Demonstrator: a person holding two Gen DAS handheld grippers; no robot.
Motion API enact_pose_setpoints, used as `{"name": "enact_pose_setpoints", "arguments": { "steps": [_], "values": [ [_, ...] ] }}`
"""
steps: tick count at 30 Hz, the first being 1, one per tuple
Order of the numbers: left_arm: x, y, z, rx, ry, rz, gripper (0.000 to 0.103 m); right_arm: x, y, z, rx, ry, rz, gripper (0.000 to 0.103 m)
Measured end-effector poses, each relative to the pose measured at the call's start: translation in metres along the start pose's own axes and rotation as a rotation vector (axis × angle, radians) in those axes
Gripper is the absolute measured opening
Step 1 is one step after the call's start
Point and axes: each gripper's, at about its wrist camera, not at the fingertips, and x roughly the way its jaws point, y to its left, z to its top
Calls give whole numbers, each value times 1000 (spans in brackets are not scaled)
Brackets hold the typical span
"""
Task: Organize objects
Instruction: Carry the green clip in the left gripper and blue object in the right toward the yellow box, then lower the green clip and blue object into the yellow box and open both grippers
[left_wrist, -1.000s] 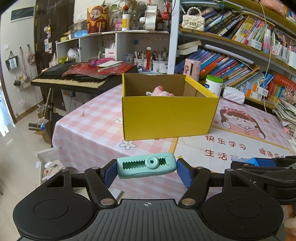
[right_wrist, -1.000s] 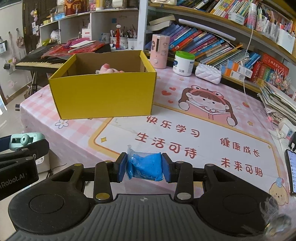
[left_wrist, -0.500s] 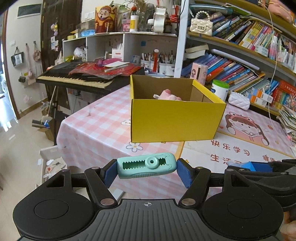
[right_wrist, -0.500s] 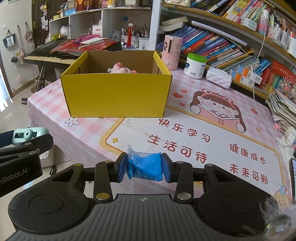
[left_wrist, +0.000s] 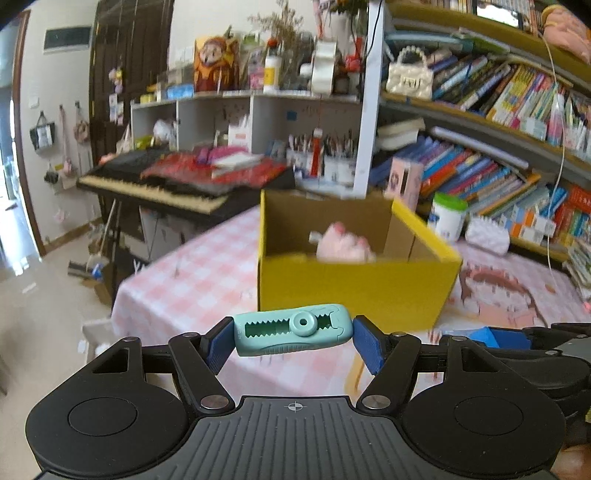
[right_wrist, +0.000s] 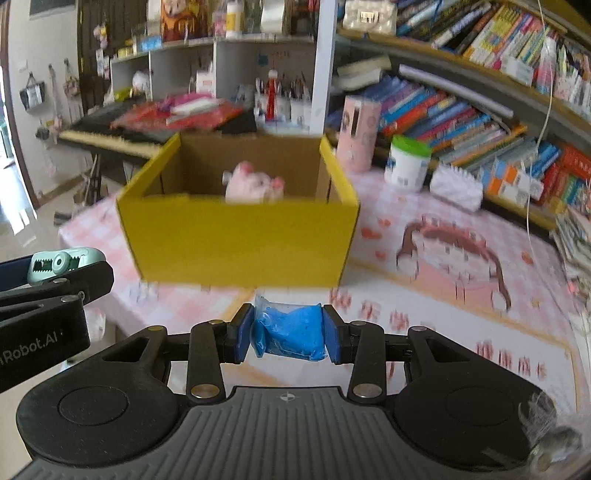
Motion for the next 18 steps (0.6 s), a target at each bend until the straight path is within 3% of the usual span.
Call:
{"name": "enact_pose_setpoints", "arguments": {
  "steps": [7, 18],
  "values": [
    [28, -10, 45, -1, -84, 26, 68, 22, -11, 54, -20, -107, 12, 37],
    [87, -27, 66, 10, -61, 86, 68, 88, -27, 93, -78, -79, 36, 37]
  ]
}}
